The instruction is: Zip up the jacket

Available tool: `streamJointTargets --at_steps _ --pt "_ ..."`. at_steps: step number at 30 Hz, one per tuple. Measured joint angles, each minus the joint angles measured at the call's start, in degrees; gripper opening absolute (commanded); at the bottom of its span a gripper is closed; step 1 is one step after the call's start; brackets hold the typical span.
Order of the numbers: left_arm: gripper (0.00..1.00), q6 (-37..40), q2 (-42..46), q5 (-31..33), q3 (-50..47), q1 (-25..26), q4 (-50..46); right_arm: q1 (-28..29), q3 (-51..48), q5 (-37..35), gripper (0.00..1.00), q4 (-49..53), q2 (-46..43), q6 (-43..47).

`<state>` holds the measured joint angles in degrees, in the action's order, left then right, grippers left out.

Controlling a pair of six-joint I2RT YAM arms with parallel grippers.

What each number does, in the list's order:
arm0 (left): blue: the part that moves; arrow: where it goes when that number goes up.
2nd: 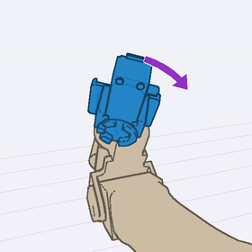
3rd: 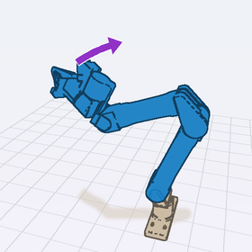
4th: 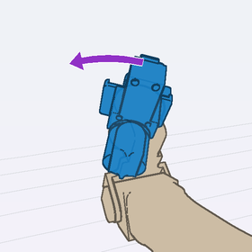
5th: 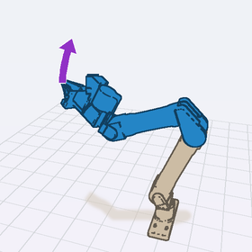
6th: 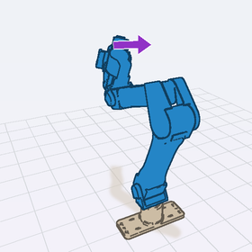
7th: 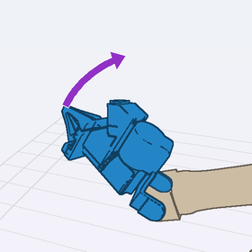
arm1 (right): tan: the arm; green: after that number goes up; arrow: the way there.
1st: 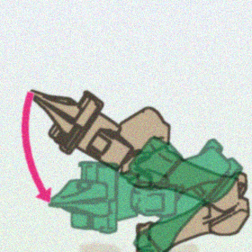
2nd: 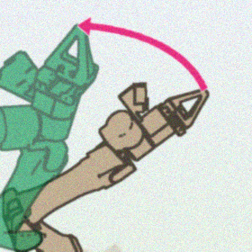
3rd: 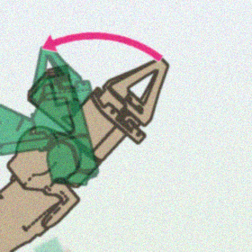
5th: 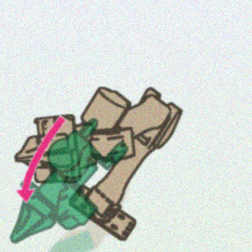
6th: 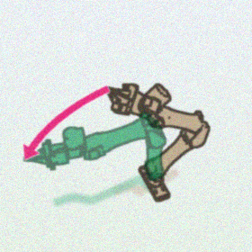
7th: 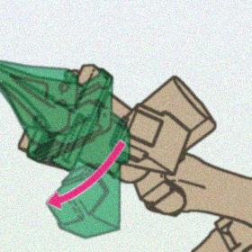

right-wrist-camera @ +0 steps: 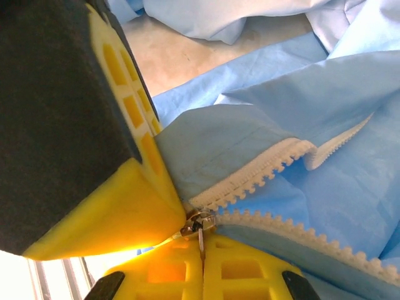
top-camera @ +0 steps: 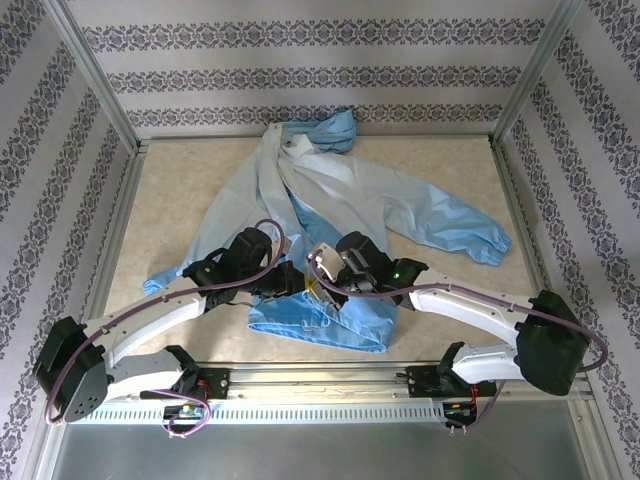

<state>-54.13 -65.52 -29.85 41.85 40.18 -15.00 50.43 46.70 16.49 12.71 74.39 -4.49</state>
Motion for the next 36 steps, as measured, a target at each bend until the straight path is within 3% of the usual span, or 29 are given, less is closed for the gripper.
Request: streamJointTargets --at_steps 8,19,36 --pt "0.0 3.21 7.28 0.39 2.16 0.28 -10.08 -1.07 9.77 -2.1 0.0 6.23 4.42 0.04" --pt "0.0 6.75 13.03 0.28 2.78 0.22 -20.44 -2.03 13.68 -2.16 0.0 9.49 8.31 0.39" --pt "0.0 10.93 19.02 2.95 3.69 -0.96 -31.36 -11.26 25.94 -5.22 0.0 12.76 17.75 3.56"
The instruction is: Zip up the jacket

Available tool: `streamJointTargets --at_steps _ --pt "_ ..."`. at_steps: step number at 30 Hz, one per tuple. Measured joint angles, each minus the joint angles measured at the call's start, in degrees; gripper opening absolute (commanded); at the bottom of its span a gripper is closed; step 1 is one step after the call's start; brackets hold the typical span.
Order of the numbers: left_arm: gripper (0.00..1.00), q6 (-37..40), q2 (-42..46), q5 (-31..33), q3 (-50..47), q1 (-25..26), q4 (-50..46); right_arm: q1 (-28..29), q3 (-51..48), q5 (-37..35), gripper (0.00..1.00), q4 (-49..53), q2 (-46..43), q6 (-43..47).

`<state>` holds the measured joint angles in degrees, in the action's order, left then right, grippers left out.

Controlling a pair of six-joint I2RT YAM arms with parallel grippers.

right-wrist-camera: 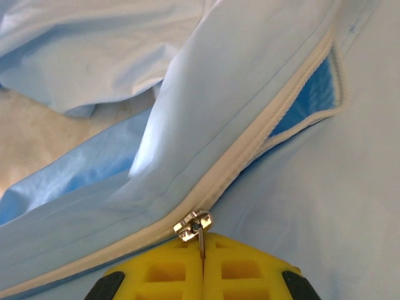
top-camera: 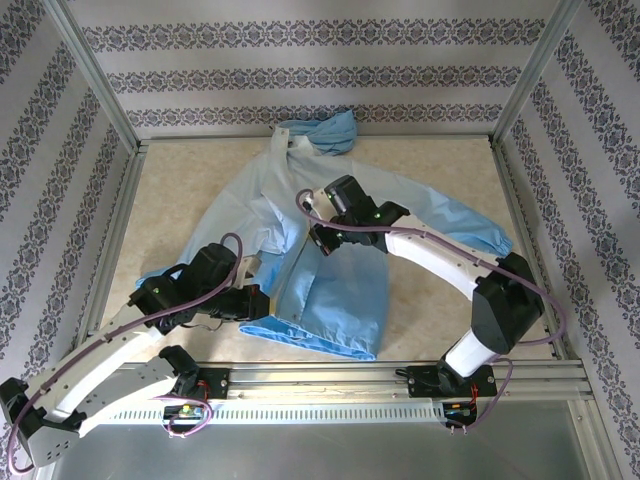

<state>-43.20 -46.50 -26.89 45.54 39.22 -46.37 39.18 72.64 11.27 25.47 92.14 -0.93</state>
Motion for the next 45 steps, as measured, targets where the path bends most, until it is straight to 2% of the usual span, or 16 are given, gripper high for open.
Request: streamJointTargets --at_steps 4,10,15,30,39,45 --pt "0.0 1.9 0.17 1.11 2.27 -3.52 -3.04 -2.49 3.91 -0.39 0.0 0.46 2.6 0.98" --pt "0.0 6.67 -0.28 1.77 6.49 -13.0 -7.56 -6.95 8.57 -0.98 0.0 1.42 5.14 2.4" --pt "0.0 11.23 -2.4 1.33 10.19 -17.84 -8.81 -9.88 11.8 -0.85 0.0 2.45 6.36 3.08" --pt "0.0 25.4 -4.35 -4.7 17.92 -19.47 -11.78 -17.92 21.38 -1.4 0.0 5.2 11.28 6.67" --pt "0.0 28.04 -4.92 -0.39 21.64 -19.67 -15.21 -22.6 29.11 -0.26 0.0 8.41 15.91 8.48" --pt "0.0 28.02 -7.3 3.78 23.71 -22.56 -17.29 -26.12 34.99 0.61 0.0 10.16 20.39 8.68"
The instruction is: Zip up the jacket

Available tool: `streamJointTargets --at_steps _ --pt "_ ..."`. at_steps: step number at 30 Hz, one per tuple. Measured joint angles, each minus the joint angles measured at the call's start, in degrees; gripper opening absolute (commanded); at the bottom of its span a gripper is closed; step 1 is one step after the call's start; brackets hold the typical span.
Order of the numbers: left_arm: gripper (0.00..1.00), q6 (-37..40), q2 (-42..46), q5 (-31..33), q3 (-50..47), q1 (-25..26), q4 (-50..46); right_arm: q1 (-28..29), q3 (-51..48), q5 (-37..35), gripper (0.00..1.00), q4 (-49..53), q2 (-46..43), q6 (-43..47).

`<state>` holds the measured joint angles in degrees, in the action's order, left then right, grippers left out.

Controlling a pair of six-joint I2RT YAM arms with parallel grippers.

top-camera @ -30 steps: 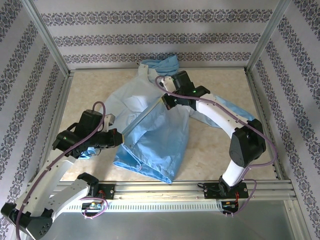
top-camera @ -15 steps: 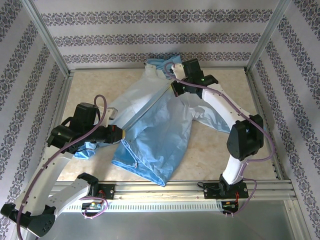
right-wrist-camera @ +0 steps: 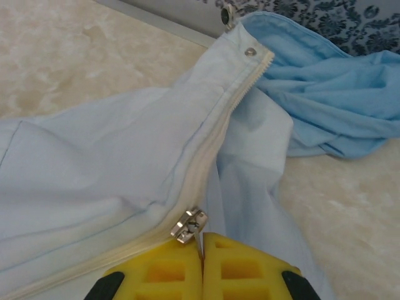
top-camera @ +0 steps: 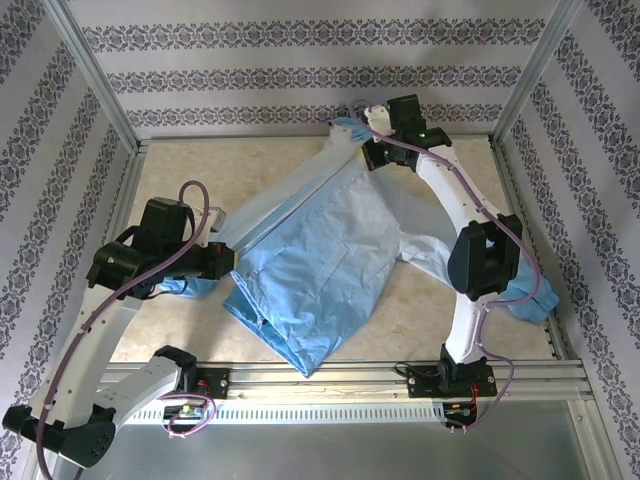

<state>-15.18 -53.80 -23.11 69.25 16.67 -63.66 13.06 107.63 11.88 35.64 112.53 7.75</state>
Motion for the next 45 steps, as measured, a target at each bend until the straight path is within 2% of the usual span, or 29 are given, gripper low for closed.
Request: streamJointTargets --at_steps 5,10,16,24,29,37,45 --pt "0.0 0.0 -1.88 1.38 1.4 -4.92 -1.14 -1.99 5.22 0.87 0.0 1.11 4.81 -0.02" --pt "0.0 0.2 -5.03 1.62 2.69 -12.57 -1.92 -2.64 12.13 1.29 0.0 2.38 10.32 -0.07" --pt "0.0 1.77 -9.66 -2.97 3.89 -22.75 -0.52 -2.69 25.27 1.73 0.0 5.88 18.93 -0.07" --pt "0.0 5.11 -14.84 -8.24 4.55 -29.55 1.53 -2.69 43.04 1.7 0.0 10.58 29.86 -0.04" --pt "0.0 7.8 -15.69 -9.86 5.68 -32.39 1.53 -2.69 43.74 2.43 0.0 10.8 30.75 -0.26" --pt "0.0 13.68 -14.29 -12.35 6.23 -32.57 1.49 -2.69 42.8 2.58 0.0 7.91 30.69 -1.46" --pt "0.0 18.69 -2.32 -18.6 2.82 -33.09 -0.85 -3.13 28.59 3.39 0.0 0.85 27.41 -2.78"
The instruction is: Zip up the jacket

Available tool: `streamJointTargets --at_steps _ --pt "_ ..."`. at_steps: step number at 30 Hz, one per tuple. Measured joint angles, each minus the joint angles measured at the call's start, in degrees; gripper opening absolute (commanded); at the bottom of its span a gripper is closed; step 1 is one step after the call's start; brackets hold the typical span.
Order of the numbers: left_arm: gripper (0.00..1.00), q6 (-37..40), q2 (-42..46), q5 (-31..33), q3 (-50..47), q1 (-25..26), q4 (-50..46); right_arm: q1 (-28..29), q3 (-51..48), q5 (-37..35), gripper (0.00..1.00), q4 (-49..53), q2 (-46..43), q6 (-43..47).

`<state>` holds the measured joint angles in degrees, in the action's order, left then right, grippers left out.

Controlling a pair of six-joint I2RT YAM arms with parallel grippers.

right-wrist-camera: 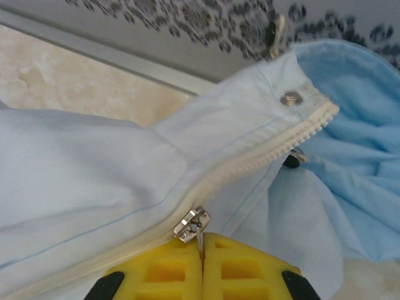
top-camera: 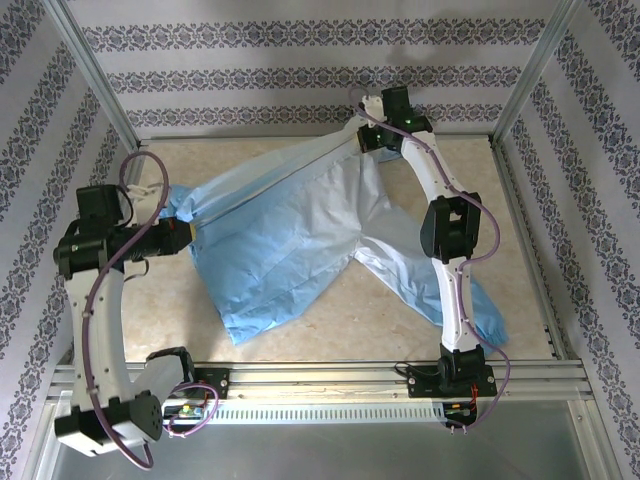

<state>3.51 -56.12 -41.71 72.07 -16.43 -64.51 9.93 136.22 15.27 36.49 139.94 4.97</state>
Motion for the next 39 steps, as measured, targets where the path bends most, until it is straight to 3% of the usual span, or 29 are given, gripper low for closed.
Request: streamJointTargets --at_steps 10,24,37,39 --pt "0.0 -0.09 3.3 -4.52 -1.77 -0.2 -0.68 -3.56 -4.66 -1.66 0.0 -3.56 -0.39 -1.88" --pt "0.0 -4.83 0.07 3.69 -1.44 -0.52 -0.44 -7.21 -4.63 0.63 0.0 -3.93 -0.7 -4.22" --pt "0.0 -9.84 -5.64 8.39 -2.67 -2.34 5.84 -8.74 -7.5 3.28 0.0 -3.63 -3.5 -5.95" --pt "0.0 -9.84 -5.77 9.07 -4.22 -2.49 6.67 -8.72 -8.61 2.08 0.05 -3.32 -5.09 -5.97"
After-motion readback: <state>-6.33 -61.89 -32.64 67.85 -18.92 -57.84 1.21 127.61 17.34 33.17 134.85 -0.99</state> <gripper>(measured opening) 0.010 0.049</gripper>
